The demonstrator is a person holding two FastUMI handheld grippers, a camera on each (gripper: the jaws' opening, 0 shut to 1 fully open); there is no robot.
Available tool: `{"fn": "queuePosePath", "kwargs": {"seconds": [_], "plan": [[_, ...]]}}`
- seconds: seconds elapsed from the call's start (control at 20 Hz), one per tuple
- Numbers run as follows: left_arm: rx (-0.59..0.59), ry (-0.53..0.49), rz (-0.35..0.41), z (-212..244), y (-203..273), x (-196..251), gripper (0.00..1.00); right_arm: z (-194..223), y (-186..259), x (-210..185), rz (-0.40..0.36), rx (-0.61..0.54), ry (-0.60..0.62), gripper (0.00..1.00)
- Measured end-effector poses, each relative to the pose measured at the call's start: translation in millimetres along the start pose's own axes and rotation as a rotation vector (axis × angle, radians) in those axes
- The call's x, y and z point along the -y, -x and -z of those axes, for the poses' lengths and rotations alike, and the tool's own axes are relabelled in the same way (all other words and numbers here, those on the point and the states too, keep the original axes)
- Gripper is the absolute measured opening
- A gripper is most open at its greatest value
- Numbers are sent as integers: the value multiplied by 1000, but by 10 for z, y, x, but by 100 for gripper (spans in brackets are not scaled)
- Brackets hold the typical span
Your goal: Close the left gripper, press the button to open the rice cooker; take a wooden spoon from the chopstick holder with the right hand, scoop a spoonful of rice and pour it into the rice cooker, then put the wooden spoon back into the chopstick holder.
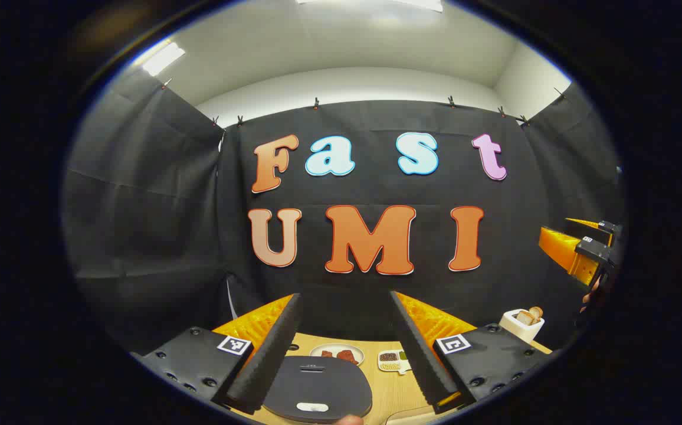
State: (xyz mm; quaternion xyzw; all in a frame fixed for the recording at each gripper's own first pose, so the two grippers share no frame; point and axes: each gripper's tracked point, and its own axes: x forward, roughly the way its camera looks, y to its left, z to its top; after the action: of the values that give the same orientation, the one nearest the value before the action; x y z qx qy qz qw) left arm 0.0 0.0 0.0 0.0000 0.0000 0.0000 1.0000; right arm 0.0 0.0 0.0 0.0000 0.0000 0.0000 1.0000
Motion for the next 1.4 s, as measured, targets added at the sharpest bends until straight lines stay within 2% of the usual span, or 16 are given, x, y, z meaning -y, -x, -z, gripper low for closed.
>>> {"fn": "queuePosePath", "kwargs": {"seconds": [0.15, 0.5, 0.6, 0.85, 1.05, 1.4], "plan": [[3, 3, 7, -47, 7, 63, 95, 54, 11, -3, -17, -12, -17, 92], [8, -9, 57, -93, 7, 257, 95, 82, 65, 98, -2, -23, -54, 94], [13, -6, 55, -112, -7, 254, 96, 92, 87, 121, 4, -27, -55, 97], [13, -20, 13, -107, 42, 152, 100, 131, 110, 124, 7, -42, -37, 94], [47, -18, 9, -199, 76, 135, 100, 107, 100, 127, 8, -35, -47, 95], [40, -38, -6, -169, 89, 77, 100, 159, 81, 142, 16, -45, -56, 95]]}}
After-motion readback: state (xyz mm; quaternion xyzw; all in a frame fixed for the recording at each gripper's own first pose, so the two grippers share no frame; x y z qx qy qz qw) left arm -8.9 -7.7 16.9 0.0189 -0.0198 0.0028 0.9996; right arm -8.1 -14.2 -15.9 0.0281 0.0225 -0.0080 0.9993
